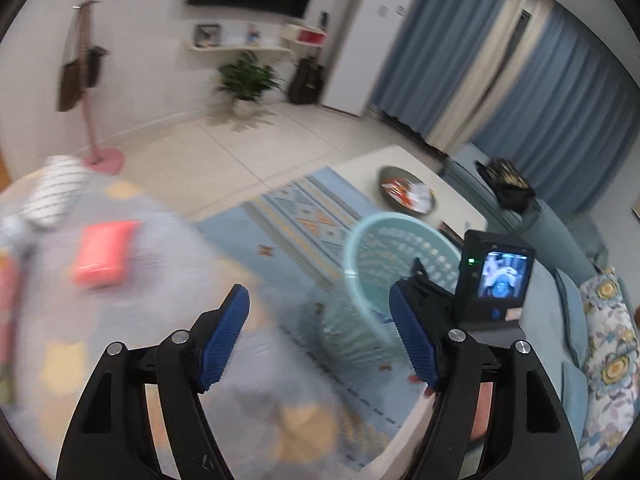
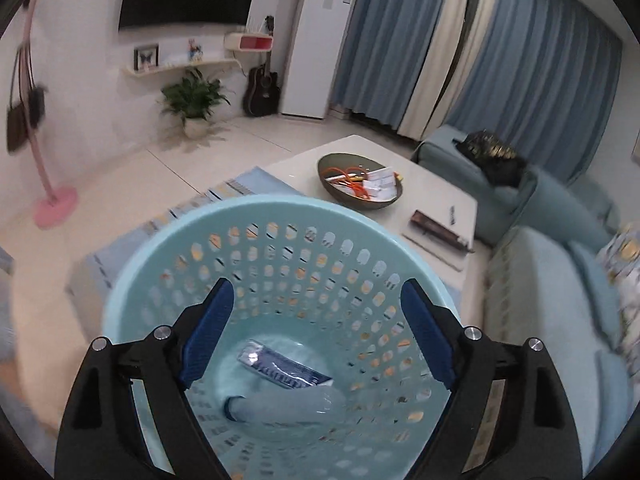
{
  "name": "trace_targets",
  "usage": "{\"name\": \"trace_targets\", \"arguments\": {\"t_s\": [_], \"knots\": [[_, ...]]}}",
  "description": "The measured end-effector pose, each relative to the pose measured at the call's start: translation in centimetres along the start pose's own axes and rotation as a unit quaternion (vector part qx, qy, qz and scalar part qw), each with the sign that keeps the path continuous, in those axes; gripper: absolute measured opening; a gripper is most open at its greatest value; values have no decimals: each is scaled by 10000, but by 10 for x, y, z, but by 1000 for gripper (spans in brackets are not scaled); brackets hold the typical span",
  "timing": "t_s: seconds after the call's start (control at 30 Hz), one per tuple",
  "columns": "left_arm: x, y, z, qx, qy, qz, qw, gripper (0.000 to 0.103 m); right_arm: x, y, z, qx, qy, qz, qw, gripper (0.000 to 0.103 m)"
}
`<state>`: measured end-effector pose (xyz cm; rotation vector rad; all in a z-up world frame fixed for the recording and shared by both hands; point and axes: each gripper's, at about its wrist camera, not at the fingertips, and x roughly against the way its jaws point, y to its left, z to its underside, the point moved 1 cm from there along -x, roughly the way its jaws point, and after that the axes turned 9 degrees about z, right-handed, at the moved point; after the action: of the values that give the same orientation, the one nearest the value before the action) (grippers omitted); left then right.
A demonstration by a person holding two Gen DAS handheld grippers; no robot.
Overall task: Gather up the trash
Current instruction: 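Carry the bottle in the left tool into the blue basket while the right tool drops the carton there, then grasp the printed card box with the left tool while the right tool grasps the teal roll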
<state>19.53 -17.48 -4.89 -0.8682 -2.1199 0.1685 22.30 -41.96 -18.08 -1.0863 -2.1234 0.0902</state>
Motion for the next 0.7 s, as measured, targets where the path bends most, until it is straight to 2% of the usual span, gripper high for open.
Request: {"name": "trace_targets", "arguments": {"t_s": [0.17, 0.23, 0.33, 0.5, 0.7], "knots": [[68, 32, 14, 245, -442, -608, 9969, 71, -15, 27, 3, 429, 179, 355, 9983, 80], [96, 50, 23, 393, -573, -882, 9937, 72, -13, 25, 0, 283, 164, 292, 9990, 80], [135, 81, 37, 658, -770, -1256, 9869, 72, -11, 21, 1, 21, 389, 103, 9992, 80], [199, 135, 61, 1178, -1080, -1915, 9684, 72, 16, 31, 14, -12, 368, -151, 9992, 80], [264, 194, 101, 1816, -1321, -2516, 9414, 72, 29, 40, 13, 134, 266, -83, 9995, 81]]}}
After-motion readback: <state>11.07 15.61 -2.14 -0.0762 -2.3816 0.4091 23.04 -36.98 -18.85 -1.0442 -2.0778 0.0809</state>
